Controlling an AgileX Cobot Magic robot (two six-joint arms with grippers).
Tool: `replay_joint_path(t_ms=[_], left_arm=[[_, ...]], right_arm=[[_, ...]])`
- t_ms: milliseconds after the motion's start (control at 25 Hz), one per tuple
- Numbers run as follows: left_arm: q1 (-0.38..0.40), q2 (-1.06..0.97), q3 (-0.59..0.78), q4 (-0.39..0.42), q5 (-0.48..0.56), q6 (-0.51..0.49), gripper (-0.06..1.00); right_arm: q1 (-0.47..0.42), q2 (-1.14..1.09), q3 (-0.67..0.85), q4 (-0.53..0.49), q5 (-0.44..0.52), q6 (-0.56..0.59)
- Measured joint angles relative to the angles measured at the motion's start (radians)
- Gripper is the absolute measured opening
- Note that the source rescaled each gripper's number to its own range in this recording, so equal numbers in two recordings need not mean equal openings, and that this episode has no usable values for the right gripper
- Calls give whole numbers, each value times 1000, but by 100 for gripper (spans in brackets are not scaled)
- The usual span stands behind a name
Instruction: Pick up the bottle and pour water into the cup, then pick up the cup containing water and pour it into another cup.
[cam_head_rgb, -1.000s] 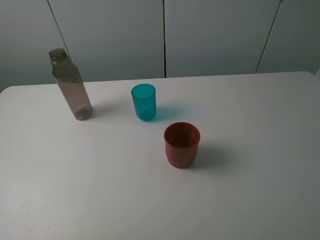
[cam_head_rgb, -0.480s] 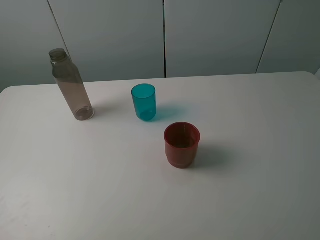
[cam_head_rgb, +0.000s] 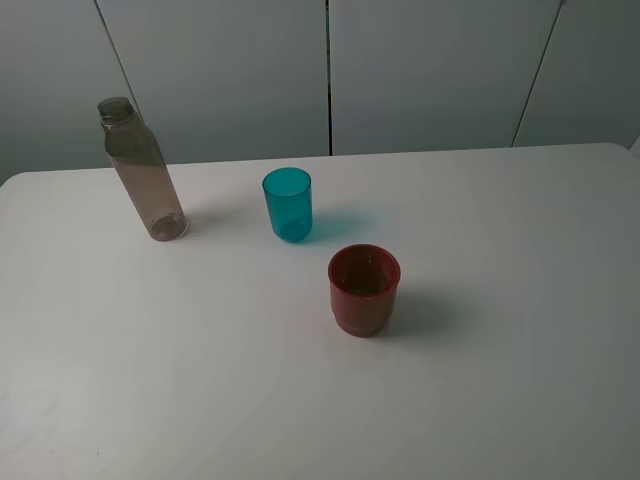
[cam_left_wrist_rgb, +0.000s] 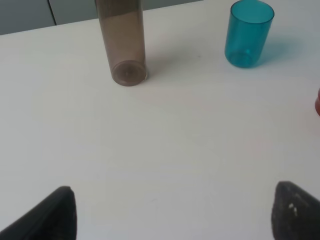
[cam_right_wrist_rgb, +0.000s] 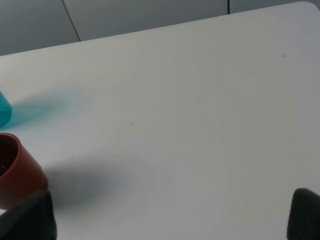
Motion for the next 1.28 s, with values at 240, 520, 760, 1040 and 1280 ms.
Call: replay_joint_path(t_ms=[240, 520, 760, 1040, 1280], left_arm=[[0, 0, 0, -3, 0, 0, 98], [59, 0, 0, -3, 0, 0, 98], [192, 0, 0, -3, 0, -7, 98], [265, 0, 0, -3, 0, -7, 98], [268, 0, 0, -3, 0, -7, 98]], right_arm=[[0, 0, 0, 0, 0, 0], [0, 0, 0, 0, 0, 0], [0, 0, 0, 0, 2, 25], [0, 0, 0, 0, 2, 26], [0, 0, 0, 0, 2, 26]])
